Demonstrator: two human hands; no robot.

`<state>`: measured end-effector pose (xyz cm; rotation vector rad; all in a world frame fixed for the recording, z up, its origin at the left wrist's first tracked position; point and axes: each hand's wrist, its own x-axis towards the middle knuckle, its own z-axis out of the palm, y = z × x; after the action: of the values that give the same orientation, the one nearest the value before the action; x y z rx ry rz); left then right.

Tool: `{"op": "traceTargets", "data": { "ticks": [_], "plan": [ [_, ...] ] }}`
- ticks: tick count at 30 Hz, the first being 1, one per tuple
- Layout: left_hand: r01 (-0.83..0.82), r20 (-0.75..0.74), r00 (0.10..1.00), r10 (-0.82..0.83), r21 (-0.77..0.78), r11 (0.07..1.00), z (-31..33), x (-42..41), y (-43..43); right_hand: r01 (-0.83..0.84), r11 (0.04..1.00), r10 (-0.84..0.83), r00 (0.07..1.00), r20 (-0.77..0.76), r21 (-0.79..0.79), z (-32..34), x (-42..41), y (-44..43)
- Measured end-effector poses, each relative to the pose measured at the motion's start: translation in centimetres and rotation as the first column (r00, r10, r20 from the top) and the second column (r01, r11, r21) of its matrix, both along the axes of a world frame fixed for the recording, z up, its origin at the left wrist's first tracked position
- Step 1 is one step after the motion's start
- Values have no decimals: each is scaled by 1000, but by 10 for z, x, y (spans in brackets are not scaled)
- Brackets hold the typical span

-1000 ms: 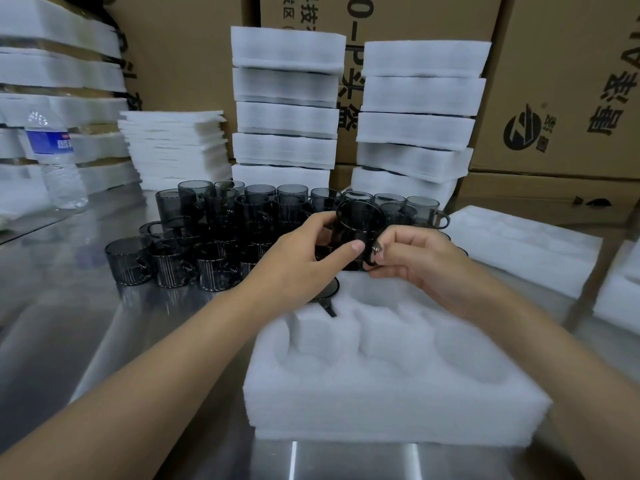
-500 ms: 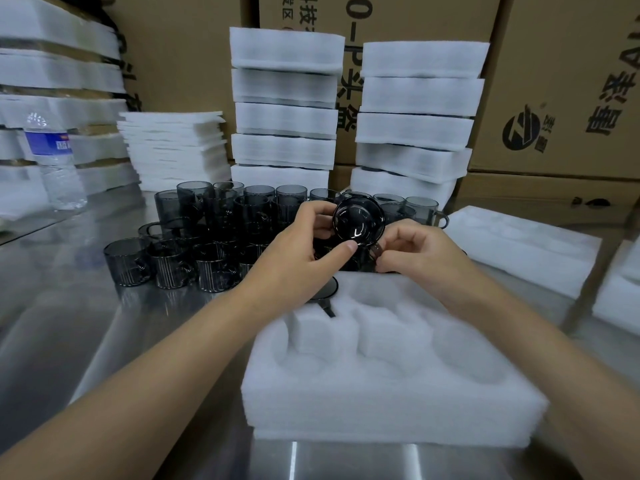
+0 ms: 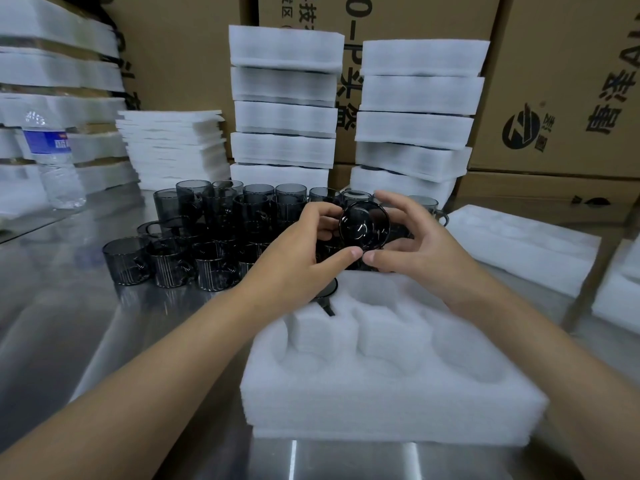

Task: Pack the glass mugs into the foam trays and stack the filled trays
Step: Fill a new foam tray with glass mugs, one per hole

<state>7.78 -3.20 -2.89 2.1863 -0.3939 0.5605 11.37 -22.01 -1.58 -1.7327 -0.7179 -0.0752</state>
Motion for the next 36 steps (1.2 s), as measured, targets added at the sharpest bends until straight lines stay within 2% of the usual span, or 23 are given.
{"op": "traceTargets", "data": {
  "ticks": [3, 12, 20, 24, 28, 36],
  "plan": [
    [16, 1, 1000, -16, 16, 1000, 0, 0, -1, -35, 999, 36, 998, 47, -23, 1, -2, 0],
    [22, -22, 1000, -21, 50, 998, -1, 0, 1, -39, 999, 40, 998, 56, -19, 0, -1, 1],
    [53, -44, 998, -51, 39, 998, 1, -3, 2, -8, 999, 10, 998, -55, 36, 0, 0, 0],
    [64, -46, 997, -61, 67, 996, 4, -7, 1, -95, 994, 87, 984, -154, -46, 2, 1, -4],
    [-13, -55, 998, 24, 190, 982, 6, -9, 0, -202, 973, 180, 966, -184, -107, 5, 0, -10],
    [-25, -204, 975, 86, 286, 958, 6, -8, 0, -209, 961, 167, 961, -220, -184, 9, 1, -18]
  ]
}}
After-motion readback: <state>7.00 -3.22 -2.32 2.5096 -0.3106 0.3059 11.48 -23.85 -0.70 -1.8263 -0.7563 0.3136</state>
